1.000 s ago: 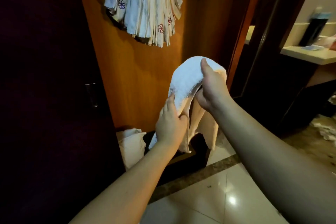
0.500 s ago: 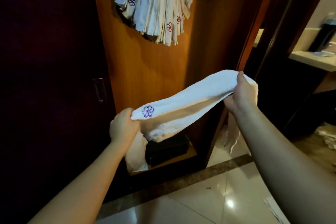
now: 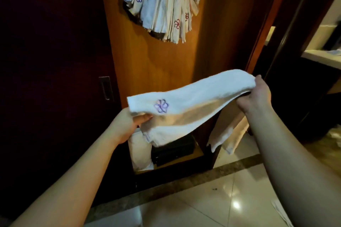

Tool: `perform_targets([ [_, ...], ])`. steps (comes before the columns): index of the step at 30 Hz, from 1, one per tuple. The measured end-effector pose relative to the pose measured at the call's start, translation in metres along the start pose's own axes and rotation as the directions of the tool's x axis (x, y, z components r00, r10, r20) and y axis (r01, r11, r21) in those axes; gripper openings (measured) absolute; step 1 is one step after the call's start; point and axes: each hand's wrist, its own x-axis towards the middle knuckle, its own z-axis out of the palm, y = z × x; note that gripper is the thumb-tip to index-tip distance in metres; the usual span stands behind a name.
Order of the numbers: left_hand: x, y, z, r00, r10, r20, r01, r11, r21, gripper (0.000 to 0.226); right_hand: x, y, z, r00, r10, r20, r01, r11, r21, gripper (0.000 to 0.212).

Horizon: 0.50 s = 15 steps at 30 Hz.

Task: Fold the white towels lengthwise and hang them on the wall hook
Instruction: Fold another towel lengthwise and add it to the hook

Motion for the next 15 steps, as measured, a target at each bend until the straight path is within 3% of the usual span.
perform_targets([
  [4,-0.004,0.013,-0.017,0.992,0.084,-0.096,-0.09,0.994,-0.057,0.032,0.012,-0.001,-0.019,0.999,0.003,-0.048,-0.004,1.0,-0.023,0.04],
  [12,-0.014,0.024,-0.015,0.971,0.232,0.056,-0.223,0.967,-0.123,0.03,0.023,0.011,-0.037,0.976,0.179,-0.124,-0.191,0.978,-0.088,0.037],
  [15,-0.013,0.02,-0.016,0.975,0.208,0.073,-0.2,0.974,-0.103,0.034,0.024,0.017,-0.043,0.972,0.193,-0.134,-0.206,0.974,-0.093,0.037],
])
